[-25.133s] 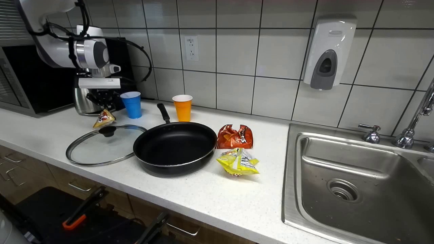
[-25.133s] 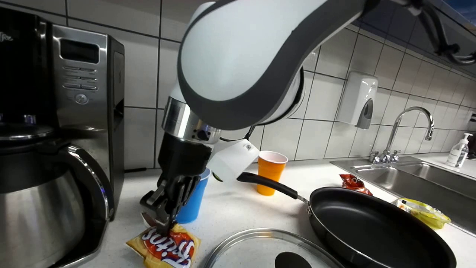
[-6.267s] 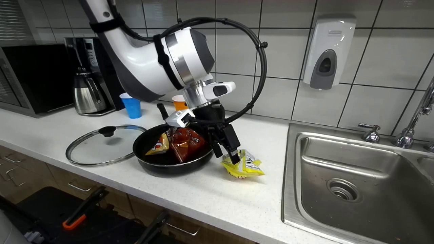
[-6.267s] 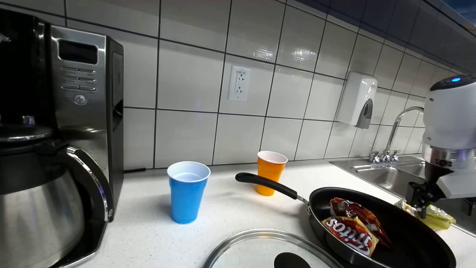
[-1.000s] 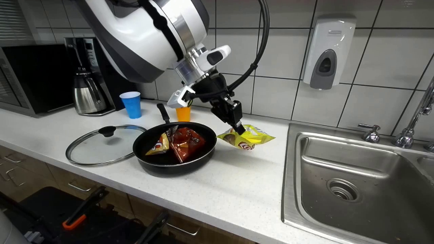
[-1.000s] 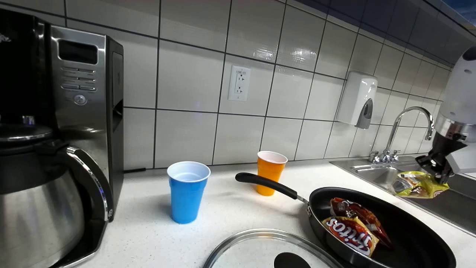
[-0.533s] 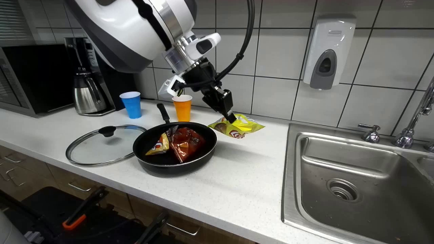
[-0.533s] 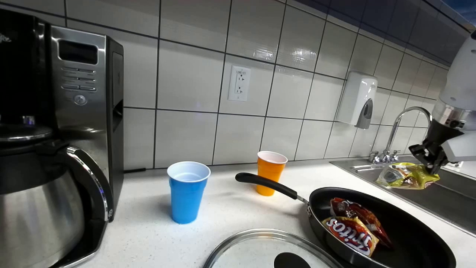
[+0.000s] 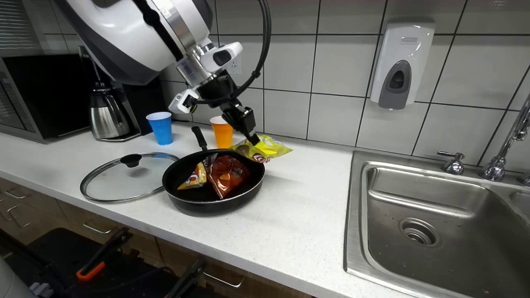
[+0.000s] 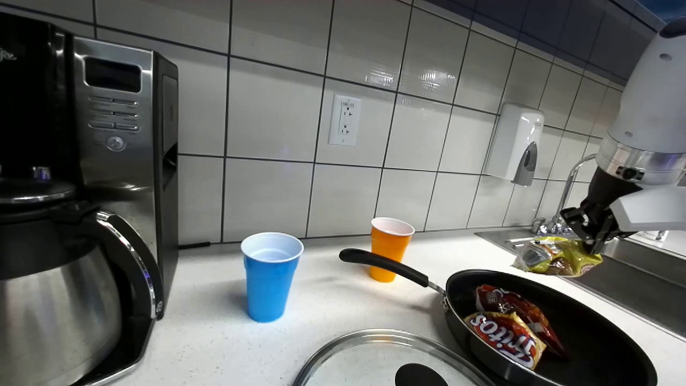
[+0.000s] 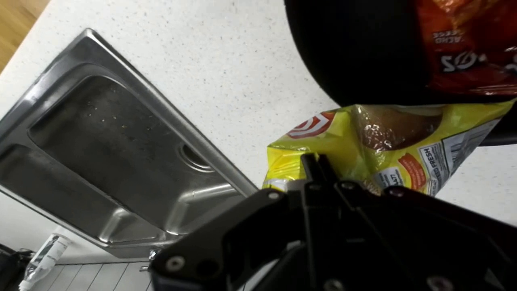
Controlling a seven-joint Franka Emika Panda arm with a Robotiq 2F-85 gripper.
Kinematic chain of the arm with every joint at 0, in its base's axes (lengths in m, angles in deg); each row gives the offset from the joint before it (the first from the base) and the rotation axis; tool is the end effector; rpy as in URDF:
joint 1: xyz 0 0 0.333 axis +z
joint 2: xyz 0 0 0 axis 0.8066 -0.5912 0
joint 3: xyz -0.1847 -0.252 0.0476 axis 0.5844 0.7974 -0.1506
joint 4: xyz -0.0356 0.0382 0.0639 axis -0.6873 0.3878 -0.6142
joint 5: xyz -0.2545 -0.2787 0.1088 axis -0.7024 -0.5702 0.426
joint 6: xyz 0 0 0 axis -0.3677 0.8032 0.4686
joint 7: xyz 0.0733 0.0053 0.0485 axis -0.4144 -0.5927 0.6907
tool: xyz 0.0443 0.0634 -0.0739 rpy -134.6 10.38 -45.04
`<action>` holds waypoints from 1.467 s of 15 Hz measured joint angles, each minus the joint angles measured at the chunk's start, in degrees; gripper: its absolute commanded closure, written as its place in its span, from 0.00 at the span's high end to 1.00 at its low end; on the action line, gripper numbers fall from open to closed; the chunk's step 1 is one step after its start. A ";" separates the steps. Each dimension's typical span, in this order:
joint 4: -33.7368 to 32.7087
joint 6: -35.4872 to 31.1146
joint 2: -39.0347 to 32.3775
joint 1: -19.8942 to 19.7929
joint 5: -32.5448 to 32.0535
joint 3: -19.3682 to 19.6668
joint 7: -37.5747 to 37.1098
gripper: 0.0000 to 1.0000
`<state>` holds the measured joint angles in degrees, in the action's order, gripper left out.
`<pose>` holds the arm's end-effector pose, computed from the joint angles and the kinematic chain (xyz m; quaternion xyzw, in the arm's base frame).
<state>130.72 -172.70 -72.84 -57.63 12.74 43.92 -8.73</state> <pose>0.4151 -0.0471 0.2922 0.9299 -0.2437 0.1845 0.2046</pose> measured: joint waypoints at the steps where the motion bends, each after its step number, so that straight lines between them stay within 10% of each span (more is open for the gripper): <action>1: 0.43 0.00 0.17 0.65 1.94 -0.63 0.48 0.00; 16: 4.20 0.78 -1.79 3.26 31.23 -4.96 7.98 0.00; 18: 4.09 0.78 -2.39 1.88 31.67 -4.78 7.96 0.28; 22: 3.77 0.80 -2.90 -0.16 31.81 -4.35 7.96 0.46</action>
<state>134.49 -171.90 -75.74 -57.79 44.55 39.57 -0.77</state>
